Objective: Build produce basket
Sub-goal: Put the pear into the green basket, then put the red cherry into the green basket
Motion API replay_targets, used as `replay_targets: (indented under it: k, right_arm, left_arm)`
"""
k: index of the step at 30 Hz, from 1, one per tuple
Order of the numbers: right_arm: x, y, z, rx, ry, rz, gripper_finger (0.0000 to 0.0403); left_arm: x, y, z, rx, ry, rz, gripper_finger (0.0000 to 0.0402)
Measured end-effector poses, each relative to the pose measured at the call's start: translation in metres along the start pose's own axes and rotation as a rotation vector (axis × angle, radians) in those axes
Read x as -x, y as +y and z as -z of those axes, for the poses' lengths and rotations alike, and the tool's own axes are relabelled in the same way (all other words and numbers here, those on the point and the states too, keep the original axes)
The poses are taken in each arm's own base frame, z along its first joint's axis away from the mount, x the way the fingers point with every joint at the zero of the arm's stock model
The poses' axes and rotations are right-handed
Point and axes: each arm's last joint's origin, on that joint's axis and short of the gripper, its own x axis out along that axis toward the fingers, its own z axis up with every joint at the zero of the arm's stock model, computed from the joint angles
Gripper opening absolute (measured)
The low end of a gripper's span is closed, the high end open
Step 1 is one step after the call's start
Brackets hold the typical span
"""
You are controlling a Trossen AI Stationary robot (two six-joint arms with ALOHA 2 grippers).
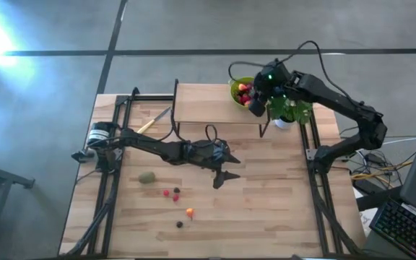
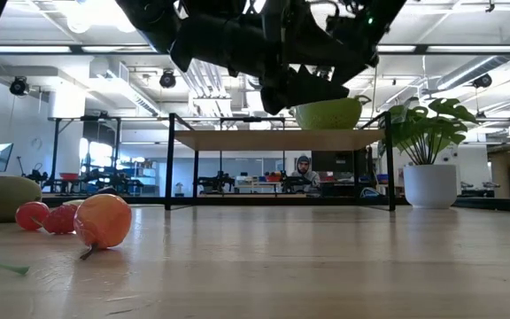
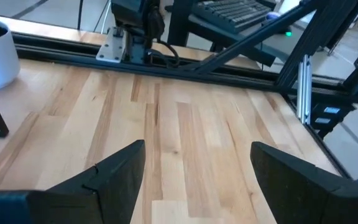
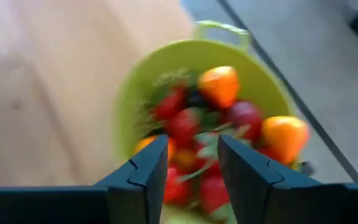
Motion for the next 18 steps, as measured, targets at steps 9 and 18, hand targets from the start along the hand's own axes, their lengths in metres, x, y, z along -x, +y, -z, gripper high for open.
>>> replay_targets:
  k: [9,18]
  right_arm:
    - [0.045,0.064,0.028,-0.01,0.016,-0.183,0.0134]
    - [0.062,0.121,0.075,0.038,0.007,-0.277,0.0084]
  left_arm:
    - [0.0,0.0,0.001,-0.031,0.016,0.004,0.0296]
    - [0.005,-0.009,0.0,-0.08,0.052,0.016,0.0296]
